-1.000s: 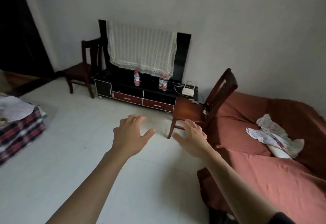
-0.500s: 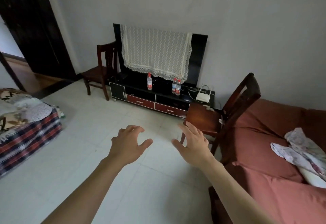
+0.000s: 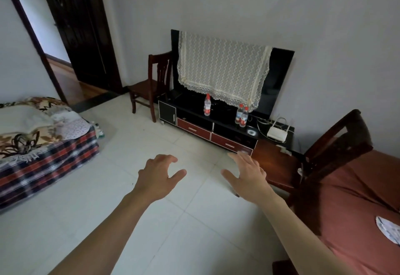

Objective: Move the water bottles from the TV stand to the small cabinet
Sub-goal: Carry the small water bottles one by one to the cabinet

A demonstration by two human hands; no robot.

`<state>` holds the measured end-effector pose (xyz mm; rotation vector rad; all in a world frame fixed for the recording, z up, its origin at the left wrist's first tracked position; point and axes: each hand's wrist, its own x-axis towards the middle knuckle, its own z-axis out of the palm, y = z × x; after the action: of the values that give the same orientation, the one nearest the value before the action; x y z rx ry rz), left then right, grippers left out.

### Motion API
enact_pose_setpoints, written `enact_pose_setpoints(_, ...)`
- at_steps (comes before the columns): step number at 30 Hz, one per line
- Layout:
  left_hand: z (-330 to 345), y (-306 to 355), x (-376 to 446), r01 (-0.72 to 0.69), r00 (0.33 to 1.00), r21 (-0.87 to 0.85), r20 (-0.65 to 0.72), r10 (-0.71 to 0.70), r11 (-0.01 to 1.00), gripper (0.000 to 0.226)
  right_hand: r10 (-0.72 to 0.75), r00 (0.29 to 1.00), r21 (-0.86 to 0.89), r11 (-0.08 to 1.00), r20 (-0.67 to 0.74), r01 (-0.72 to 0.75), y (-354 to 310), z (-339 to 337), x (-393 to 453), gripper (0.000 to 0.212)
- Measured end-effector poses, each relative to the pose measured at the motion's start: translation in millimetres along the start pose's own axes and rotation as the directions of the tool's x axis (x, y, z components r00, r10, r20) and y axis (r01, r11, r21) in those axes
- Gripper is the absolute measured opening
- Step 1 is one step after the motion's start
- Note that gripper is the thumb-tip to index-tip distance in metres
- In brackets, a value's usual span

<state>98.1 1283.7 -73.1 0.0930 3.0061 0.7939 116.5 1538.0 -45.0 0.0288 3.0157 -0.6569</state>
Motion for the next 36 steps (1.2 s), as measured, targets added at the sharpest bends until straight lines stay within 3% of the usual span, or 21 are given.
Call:
enact_pose_setpoints(7,-35,-41,93,-0.014,0.999,-0.088,-0.050,0.010,0.996,0.055,-0.024,1.000,-0.024,0.999,0.000,0.024,-52,5,95,0.065)
enact_pose_setpoints(15,-62,-79,205,-0.040,0.998,-0.057,-0.052,0.037,0.998,0.054,-0.031,0.999,-0.045,0.999,-0.024,0.030,-93,10,195,0.065)
enact_pose_setpoints(27,-25,-70,388,-0.079,0.997,0.067,0.028,0.077,0.995,0.055,0.035,0.999,0.043,0.998,0.000,-0.035,-47,24,379,0.064)
enact_pose_setpoints(36,-24,-35,542,-0.103,0.992,0.005,-0.071,0.103,0.995,0.055,-0.044,0.998,-0.010,0.999,-0.039,0.043,-26,-14,541,0.063)
